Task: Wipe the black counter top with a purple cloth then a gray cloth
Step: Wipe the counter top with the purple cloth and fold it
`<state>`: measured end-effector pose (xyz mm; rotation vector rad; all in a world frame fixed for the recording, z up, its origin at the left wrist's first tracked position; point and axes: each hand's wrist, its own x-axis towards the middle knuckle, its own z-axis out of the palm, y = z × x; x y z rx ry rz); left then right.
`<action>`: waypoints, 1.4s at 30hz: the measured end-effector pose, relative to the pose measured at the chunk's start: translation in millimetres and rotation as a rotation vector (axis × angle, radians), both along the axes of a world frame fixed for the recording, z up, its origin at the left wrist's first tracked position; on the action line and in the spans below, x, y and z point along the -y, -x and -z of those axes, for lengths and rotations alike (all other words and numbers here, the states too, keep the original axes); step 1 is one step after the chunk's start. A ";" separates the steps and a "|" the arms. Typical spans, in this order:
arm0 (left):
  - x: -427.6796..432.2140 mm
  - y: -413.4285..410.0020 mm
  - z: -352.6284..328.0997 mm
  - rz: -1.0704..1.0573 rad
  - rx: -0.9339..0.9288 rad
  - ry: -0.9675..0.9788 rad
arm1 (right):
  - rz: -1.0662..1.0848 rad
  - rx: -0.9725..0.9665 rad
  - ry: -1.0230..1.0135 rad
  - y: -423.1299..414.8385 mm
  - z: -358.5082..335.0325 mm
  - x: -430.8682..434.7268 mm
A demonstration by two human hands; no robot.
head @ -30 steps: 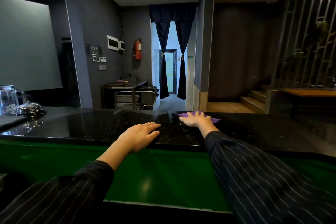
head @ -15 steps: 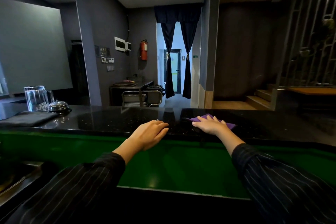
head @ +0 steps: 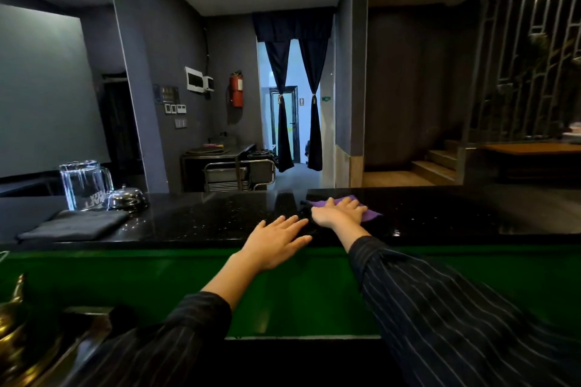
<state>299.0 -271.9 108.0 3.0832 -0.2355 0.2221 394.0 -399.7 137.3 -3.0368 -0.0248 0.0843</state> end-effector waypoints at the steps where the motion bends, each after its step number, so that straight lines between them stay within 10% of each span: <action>1: -3.3 0.5 -1.5 0.018 -0.011 0.036 | -0.067 -0.002 -0.014 4.3 1.0 -16.3; 9: -84.5 0.8 -21.2 0.079 0.118 0.141 | -0.376 -0.097 -0.094 -6.5 0.9 -10.3; 22: -92.7 -21.0 -3.4 0.095 0.102 0.059 | 0.046 -0.133 -0.031 -129.1 -6.8 12.1; 33: -92.9 -13.9 -7.8 0.049 0.206 0.073 | -0.463 -0.084 -0.024 -71.1 4.0 -128.7; 42: -95.1 33.4 9.7 -0.031 0.375 0.161 | -0.390 -0.068 -0.087 -45.0 -0.1 -2.0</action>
